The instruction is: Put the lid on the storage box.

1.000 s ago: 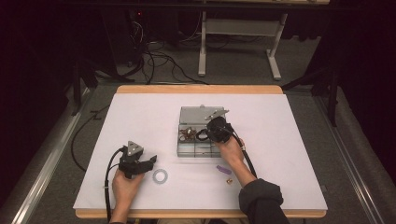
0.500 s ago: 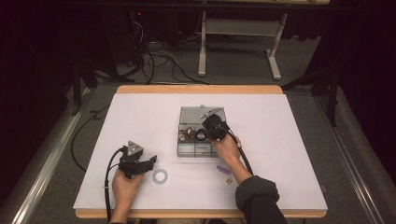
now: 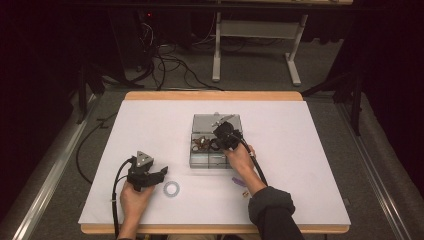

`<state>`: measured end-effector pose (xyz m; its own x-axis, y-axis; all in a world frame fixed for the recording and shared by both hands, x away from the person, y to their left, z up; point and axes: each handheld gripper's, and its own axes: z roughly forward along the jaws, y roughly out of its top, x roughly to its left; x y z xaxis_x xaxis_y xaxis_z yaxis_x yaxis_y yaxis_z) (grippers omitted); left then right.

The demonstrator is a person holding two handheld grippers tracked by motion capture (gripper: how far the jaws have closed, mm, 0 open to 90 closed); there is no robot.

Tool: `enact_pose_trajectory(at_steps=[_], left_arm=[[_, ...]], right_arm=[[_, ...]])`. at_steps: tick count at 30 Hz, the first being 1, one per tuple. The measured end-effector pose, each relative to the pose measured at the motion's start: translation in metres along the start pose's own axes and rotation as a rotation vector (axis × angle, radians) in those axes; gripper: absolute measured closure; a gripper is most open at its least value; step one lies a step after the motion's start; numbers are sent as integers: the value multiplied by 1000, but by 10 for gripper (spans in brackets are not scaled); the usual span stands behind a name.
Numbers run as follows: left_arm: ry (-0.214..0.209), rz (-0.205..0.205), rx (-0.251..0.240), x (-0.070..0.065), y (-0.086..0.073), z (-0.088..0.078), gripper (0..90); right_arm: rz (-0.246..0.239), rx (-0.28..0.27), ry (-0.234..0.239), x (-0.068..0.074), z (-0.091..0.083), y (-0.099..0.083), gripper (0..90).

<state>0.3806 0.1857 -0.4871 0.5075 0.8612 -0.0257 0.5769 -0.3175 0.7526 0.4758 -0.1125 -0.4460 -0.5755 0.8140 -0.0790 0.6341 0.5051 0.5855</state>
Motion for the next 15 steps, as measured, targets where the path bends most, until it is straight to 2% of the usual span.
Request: enact_pose_trajectory(at_steps=[7,9,15], left_arm=[[-1,0,0,0,0,0,357],[-1,-1,0,0,0,0,357],[-1,0,0,0,0,0,357]], right_arm=[[-18,2,-10,2,0,-1,741],[-28,-13,-15,2,-1,-1,730],[-19,-38,-14,-1,-6,-4,705]])
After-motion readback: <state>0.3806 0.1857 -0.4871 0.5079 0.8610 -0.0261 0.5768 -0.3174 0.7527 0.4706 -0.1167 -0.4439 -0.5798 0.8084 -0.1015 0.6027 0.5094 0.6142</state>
